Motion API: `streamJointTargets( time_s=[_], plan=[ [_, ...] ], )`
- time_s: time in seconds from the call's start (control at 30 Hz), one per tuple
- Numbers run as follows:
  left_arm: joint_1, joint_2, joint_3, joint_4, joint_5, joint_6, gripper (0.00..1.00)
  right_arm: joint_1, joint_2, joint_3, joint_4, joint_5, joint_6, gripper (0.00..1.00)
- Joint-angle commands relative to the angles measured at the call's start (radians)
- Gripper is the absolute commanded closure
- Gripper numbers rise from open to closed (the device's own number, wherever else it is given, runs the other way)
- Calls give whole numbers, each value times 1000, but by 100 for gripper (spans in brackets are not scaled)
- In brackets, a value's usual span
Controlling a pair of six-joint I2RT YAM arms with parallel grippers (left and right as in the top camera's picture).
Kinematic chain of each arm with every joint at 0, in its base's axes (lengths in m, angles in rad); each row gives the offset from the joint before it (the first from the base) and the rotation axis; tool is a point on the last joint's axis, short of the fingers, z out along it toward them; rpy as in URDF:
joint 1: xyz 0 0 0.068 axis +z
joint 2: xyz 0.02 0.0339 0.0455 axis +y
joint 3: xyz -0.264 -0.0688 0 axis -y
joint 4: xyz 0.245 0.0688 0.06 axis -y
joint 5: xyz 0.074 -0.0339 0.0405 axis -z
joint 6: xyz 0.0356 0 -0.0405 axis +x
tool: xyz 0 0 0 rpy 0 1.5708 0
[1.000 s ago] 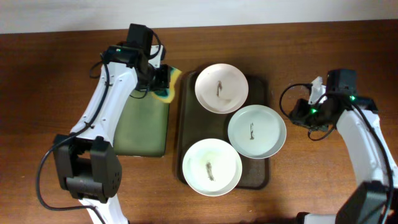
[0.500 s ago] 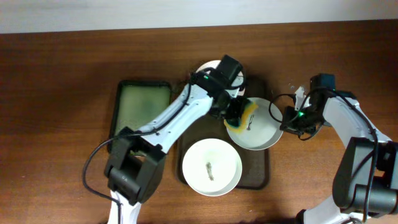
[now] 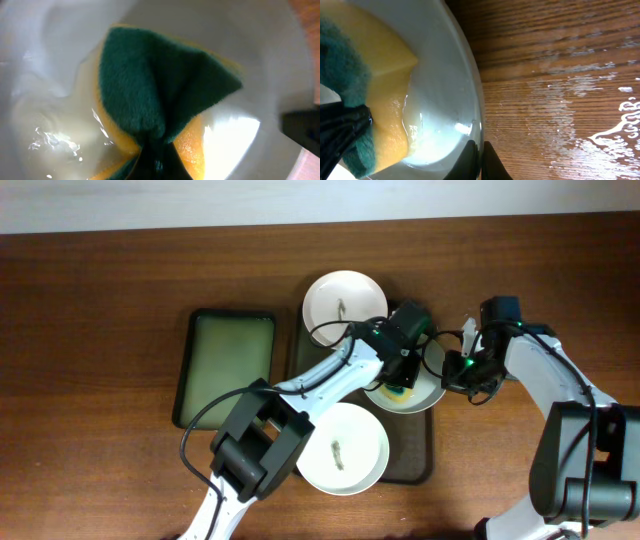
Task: Clean dirty plates on tray and stack at the side
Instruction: 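Scrub the grey plate held by right gripper with sponge in left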
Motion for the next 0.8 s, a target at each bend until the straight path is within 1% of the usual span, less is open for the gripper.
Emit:
streamJointTargets(
  time_s=[0.0,0.23,0.3,0.37,0.47,0.5,0.53,0.6,0.67,0.77],
  plan=[
    [53,50,-16,-36,-319,27,100,11,6,-8,-22,3,-13,96],
    [85,50,-10,-88,-323,22,100,11,6,-8,-25,4,-13,96],
    [95,50,-10,-84,-309,-1,100,11,6,-8,-25,4,-13,96],
    [99,56,-11,-44,-147,0,100,11,6,-8,-24,4,-13,96],
    [87,85,-11,40,274,1,100,11,6,-8,-24,4,-13,96],
    [79,88,-11,60,344,5,100,11,6,-8,-24,4,-13,96],
    [67,89,-11,77,397,22,100,11,6,-8,-24,4,-13,96],
    [41,89,-11,105,454,36,100,11,6,-8,-24,4,-13,96],
    [26,89,-11,124,459,46,100,11,6,-8,-25,4,-13,96],
    [26,89,-11,164,545,68,100,11,6,-8,-25,3,-13,96]
  ],
)
